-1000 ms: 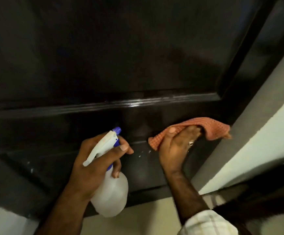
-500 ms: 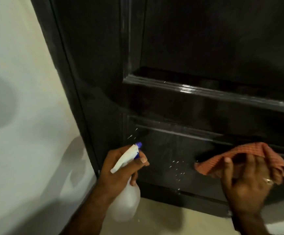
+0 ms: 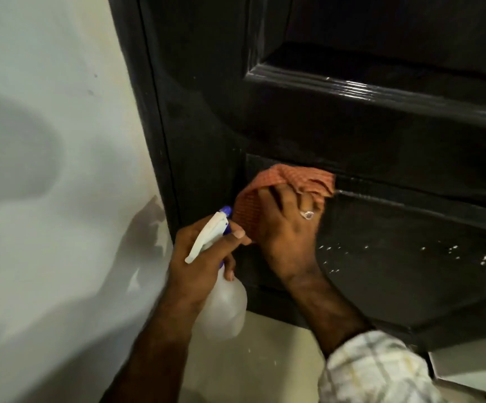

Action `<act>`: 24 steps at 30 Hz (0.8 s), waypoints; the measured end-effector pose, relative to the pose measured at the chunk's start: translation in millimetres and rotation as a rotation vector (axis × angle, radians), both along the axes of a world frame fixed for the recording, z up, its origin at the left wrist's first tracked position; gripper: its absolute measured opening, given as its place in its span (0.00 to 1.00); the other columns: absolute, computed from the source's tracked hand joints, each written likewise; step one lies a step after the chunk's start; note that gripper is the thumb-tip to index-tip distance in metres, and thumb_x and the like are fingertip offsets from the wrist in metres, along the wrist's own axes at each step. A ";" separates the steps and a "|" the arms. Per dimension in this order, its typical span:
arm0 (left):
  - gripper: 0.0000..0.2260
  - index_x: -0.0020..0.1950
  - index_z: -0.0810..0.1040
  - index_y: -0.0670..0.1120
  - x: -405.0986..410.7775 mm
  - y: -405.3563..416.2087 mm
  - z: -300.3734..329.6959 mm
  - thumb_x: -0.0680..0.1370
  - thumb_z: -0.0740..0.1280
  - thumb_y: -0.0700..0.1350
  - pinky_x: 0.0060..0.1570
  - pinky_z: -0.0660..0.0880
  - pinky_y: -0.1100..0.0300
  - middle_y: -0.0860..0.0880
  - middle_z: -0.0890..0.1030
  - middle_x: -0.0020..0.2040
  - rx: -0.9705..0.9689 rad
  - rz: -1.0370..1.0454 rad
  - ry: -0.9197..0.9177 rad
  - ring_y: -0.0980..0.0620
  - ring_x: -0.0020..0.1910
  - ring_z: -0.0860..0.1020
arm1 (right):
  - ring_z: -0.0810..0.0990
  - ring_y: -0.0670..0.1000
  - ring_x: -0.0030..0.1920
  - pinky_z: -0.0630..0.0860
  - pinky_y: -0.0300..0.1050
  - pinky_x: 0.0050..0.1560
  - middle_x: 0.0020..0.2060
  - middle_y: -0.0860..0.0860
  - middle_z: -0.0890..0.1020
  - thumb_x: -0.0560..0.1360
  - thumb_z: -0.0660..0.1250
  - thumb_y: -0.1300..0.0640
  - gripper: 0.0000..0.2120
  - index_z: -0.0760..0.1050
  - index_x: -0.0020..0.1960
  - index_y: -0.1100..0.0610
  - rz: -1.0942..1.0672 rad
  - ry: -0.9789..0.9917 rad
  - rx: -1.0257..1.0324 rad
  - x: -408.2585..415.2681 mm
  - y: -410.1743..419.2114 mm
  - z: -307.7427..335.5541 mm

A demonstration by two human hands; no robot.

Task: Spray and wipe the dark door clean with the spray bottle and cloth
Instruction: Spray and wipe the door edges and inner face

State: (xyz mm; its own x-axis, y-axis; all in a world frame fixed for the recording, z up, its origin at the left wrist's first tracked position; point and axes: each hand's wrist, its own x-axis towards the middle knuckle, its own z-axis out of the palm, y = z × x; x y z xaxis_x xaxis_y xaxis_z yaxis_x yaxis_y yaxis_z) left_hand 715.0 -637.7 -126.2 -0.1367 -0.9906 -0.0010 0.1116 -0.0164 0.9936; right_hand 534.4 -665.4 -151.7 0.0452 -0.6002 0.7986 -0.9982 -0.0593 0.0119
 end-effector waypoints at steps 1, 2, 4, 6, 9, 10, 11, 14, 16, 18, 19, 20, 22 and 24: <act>0.30 0.62 0.81 0.40 5.7 0.8 0.2 0.70 0.76 0.59 0.27 0.78 0.57 0.46 0.88 0.46 0.006 0.027 -0.008 0.49 0.28 0.79 | 0.72 0.62 0.61 0.66 0.60 0.64 0.65 0.59 0.80 0.73 0.76 0.56 0.20 0.83 0.64 0.58 0.043 0.046 -0.007 8.6 -10.5 2.5; 0.27 0.62 0.81 0.42 10.4 4.1 0.1 0.69 0.75 0.57 0.28 0.79 0.57 0.46 0.87 0.44 0.020 0.056 -0.014 0.50 0.28 0.79 | 0.72 0.60 0.62 0.66 0.58 0.67 0.64 0.59 0.82 0.74 0.77 0.57 0.19 0.83 0.64 0.59 0.071 0.073 -0.011 14.5 -16.2 5.1; 0.19 0.58 0.82 0.47 18.8 8.1 0.2 0.70 0.73 0.54 0.28 0.79 0.58 0.48 0.87 0.42 0.021 0.093 -0.032 0.51 0.27 0.78 | 0.74 0.59 0.65 0.62 0.54 0.73 0.66 0.58 0.82 0.75 0.76 0.59 0.21 0.82 0.67 0.60 0.105 0.103 0.014 16.2 -21.3 9.6; 0.16 0.53 0.83 0.45 23.5 10.4 0.8 0.72 0.71 0.54 0.28 0.79 0.59 0.48 0.88 0.44 -0.033 0.060 -0.041 0.51 0.27 0.78 | 0.76 0.61 0.69 0.60 0.55 0.78 0.69 0.58 0.80 0.77 0.73 0.58 0.24 0.78 0.72 0.61 0.118 0.140 0.074 3.0 -11.5 14.8; 0.16 0.52 0.84 0.43 22.4 9.1 -2.4 0.73 0.70 0.54 0.28 0.79 0.60 0.47 0.88 0.46 -0.026 0.009 -0.034 0.49 0.27 0.78 | 0.76 0.63 0.72 0.57 0.60 0.80 0.72 0.59 0.79 0.80 0.71 0.54 0.23 0.77 0.73 0.61 0.002 0.036 0.066 -43.1 22.1 21.2; 0.16 0.52 0.84 0.42 19.9 9.0 -2.5 0.73 0.70 0.53 0.28 0.78 0.60 0.47 0.88 0.46 -0.013 -0.016 -0.015 0.49 0.27 0.78 | 0.75 0.62 0.73 0.56 0.60 0.82 0.72 0.60 0.78 0.79 0.72 0.54 0.23 0.77 0.72 0.61 -0.063 0.003 0.047 -63.1 37.6 19.1; 0.16 0.52 0.84 0.42 17.3 8.6 -4.1 0.73 0.70 0.53 0.28 0.78 0.59 0.47 0.88 0.46 -0.008 -0.045 -0.003 0.49 0.27 0.77 | 0.73 0.63 0.73 0.54 0.59 0.82 0.72 0.62 0.77 0.78 0.73 0.55 0.24 0.77 0.72 0.62 -0.124 -0.026 0.031 -83.8 55.4 16.8; 0.13 0.50 0.83 0.42 3.9 6.2 -11.0 0.74 0.72 0.50 0.27 0.77 0.58 0.45 0.88 0.46 0.006 -0.109 0.007 0.48 0.26 0.76 | 0.69 0.66 0.72 0.60 0.64 0.79 0.72 0.64 0.71 0.74 0.72 0.53 0.28 0.73 0.71 0.63 -0.268 -0.134 0.025 -129.1 91.4 14.7; 0.07 0.50 0.84 0.41 -1.6 3.5 -18.3 0.77 0.74 0.45 0.26 0.76 0.59 0.44 0.88 0.45 0.046 -0.088 0.006 0.50 0.25 0.76 | 0.68 0.68 0.70 0.67 0.67 0.73 0.71 0.64 0.70 0.74 0.71 0.53 0.26 0.73 0.68 0.64 -0.282 -0.175 0.011 -135.3 96.1 15.8; 0.05 0.52 0.84 0.43 0.5 2.9 -27.2 0.79 0.74 0.44 0.28 0.77 0.60 0.47 0.88 0.45 0.080 -0.064 -0.029 0.52 0.27 0.77 | 0.68 0.68 0.69 0.68 0.69 0.71 0.70 0.64 0.69 0.77 0.69 0.53 0.23 0.73 0.67 0.65 -0.239 -0.144 -0.001 -124.5 86.1 15.8; 0.07 0.54 0.84 0.44 3.0 4.4 -30.3 0.78 0.75 0.46 0.30 0.78 0.61 0.48 0.88 0.43 0.103 -0.053 -0.038 0.52 0.28 0.78 | 0.68 0.67 0.69 0.66 0.68 0.71 0.71 0.64 0.69 0.78 0.68 0.52 0.23 0.73 0.69 0.64 -0.181 -0.071 0.017 -116.8 76.9 15.3; 0.11 0.55 0.85 0.44 8.4 5.5 -31.8 0.77 0.75 0.49 0.32 0.79 0.61 0.49 0.87 0.43 0.127 -0.031 -0.034 0.52 0.30 0.79 | 0.70 0.66 0.68 0.63 0.67 0.72 0.71 0.63 0.69 0.79 0.66 0.52 0.24 0.72 0.71 0.62 -0.092 0.048 0.043 -107.7 62.1 15.5; 0.20 0.57 0.84 0.43 21.2 6.3 -32.3 0.71 0.75 0.56 0.33 0.79 0.60 0.46 0.87 0.43 0.170 0.027 -0.011 0.50 0.32 0.80 | 0.77 0.65 0.61 0.67 0.65 0.67 0.68 0.59 0.73 0.82 0.66 0.51 0.25 0.73 0.75 0.59 0.103 0.349 0.073 -90.8 26.9 18.3; 0.21 0.54 0.85 0.45 34.9 4.9 -28.5 0.69 0.74 0.58 0.31 0.79 0.59 0.44 0.87 0.43 0.146 0.079 -0.011 0.48 0.32 0.80 | 0.79 0.64 0.54 0.72 0.64 0.66 0.60 0.58 0.79 0.82 0.70 0.49 0.23 0.78 0.73 0.56 0.180 0.519 -0.021 -63.8 -10.1 36.3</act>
